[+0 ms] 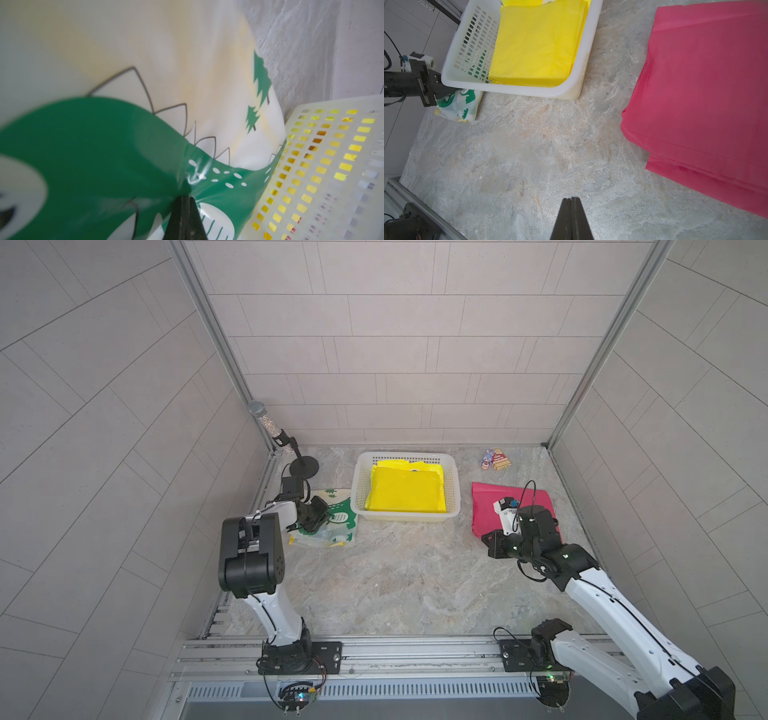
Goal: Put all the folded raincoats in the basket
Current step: Move the raincoat to the center of the board.
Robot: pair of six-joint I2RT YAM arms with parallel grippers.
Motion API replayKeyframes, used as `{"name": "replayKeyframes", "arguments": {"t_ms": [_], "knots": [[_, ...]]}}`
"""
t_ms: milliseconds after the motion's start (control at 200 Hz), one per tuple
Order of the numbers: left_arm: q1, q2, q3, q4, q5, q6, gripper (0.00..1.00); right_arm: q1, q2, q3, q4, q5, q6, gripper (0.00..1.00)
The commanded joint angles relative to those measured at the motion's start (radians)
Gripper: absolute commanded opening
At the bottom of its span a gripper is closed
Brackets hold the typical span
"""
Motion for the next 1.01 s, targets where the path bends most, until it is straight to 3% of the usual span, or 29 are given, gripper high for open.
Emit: {"name": "replayKeyframes", "arguments": {"t_ms": [0, 185, 390, 755, 1001], "knots": [[-0.013, -0.009, -0.095, -0.045, -0.030, -0.009, 0.00, 0.000, 0.007, -0.007, 0.028, -0.012, 0.011, 0.00], [-0.052, -0.053, -0.247, 0.033, 0.003, -0.060, 0.00, 0.000, -0.003, -0.022, 0.039, -0.016, 0.017, 0.00], [-0.133, -0.254, -0.468, 0.094, -0.037, -0.168, 0.00, 0.000, -0.005, -0.010, 0.026, -0.021, 0.018, 0.00], [-0.136, -0.834, -0.635, -0.245, -0.153, -0.154, 0.00, 0.000, -0.061, -0.003, -0.007, -0.031, 0.039, 0.00], [-0.200, -0.938, -0.775, -0.198, -0.089, -0.241, 0.00, 0.000, -0.072, -0.020, -0.006, -0.061, 0.068, 0.01]]}}
